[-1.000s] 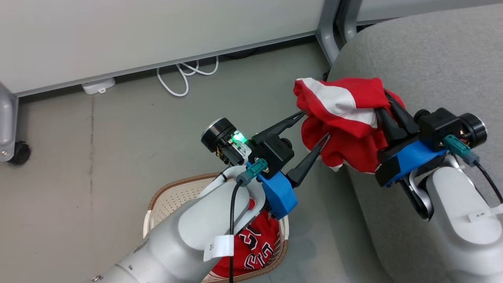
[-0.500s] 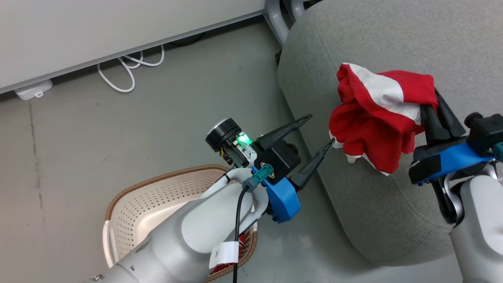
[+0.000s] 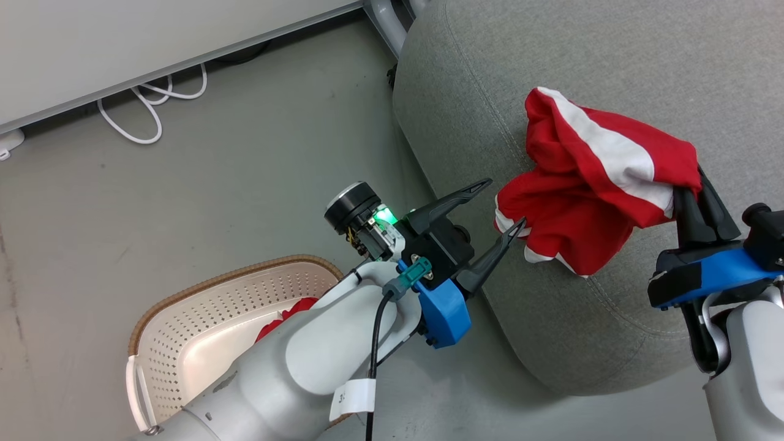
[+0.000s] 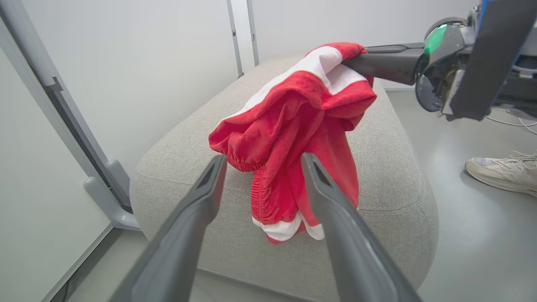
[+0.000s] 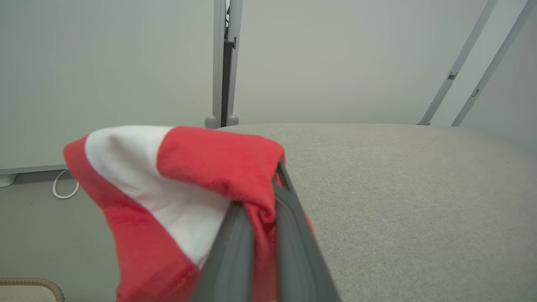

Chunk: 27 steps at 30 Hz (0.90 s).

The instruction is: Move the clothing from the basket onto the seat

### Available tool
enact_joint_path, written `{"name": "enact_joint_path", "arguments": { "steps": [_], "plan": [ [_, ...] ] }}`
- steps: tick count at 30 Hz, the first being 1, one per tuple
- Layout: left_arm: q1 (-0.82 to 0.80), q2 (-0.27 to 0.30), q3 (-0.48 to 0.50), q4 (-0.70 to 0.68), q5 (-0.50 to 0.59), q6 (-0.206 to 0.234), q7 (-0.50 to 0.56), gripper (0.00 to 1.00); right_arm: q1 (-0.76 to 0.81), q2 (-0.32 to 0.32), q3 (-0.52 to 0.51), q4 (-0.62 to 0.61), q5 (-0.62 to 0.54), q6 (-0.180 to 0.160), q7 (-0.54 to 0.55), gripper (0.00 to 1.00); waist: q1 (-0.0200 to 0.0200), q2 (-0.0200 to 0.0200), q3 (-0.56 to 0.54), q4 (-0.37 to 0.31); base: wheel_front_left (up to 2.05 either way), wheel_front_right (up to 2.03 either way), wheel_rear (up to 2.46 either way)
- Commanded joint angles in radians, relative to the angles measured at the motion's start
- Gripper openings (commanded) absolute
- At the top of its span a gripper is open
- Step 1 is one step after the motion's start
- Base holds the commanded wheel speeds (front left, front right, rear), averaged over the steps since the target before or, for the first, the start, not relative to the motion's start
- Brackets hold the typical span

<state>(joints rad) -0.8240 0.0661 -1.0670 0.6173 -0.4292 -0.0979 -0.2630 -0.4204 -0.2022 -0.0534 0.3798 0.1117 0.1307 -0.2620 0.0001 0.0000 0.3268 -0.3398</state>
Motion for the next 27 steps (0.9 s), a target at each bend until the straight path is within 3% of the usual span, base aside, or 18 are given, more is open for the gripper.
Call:
{"name": "enact_joint_path", "arguments": {
  "steps": [1,15,21,27],
  "plan": [
    [-0.015,0.004,0.005,0.0,0.006,-0.002,-0.003,1.0,0.018,0.007,-0.005,-0.007,-0.004,0.0,-0.004,0.0,-0.0001,0.0,0.001,0.0,0.0,0.0,0.0],
    [-0.056,0.03,0.042,-0.058,0.045,0.015,-0.003,1.0,-0.088,0.001,-0.063,-0.059,0.015,0.0,-0.005,0.0,-0.0001,0.0,0.08,0.008,0.0,0.0,0.0],
    [-0.115,0.052,0.047,-0.084,0.077,0.02,-0.003,1.0,-0.233,-0.035,-0.131,-0.109,0.035,0.0,-0.004,0.0,-0.0001,0.0,0.202,0.021,0.0,0.0,0.0],
    [-0.201,0.073,0.039,-0.104,0.119,0.022,0.008,1.0,-0.398,-0.12,-0.251,-0.14,0.062,0.0,-0.005,0.0,-0.0001,0.0,0.353,0.044,0.0,0.0,0.0]
  ]
}}
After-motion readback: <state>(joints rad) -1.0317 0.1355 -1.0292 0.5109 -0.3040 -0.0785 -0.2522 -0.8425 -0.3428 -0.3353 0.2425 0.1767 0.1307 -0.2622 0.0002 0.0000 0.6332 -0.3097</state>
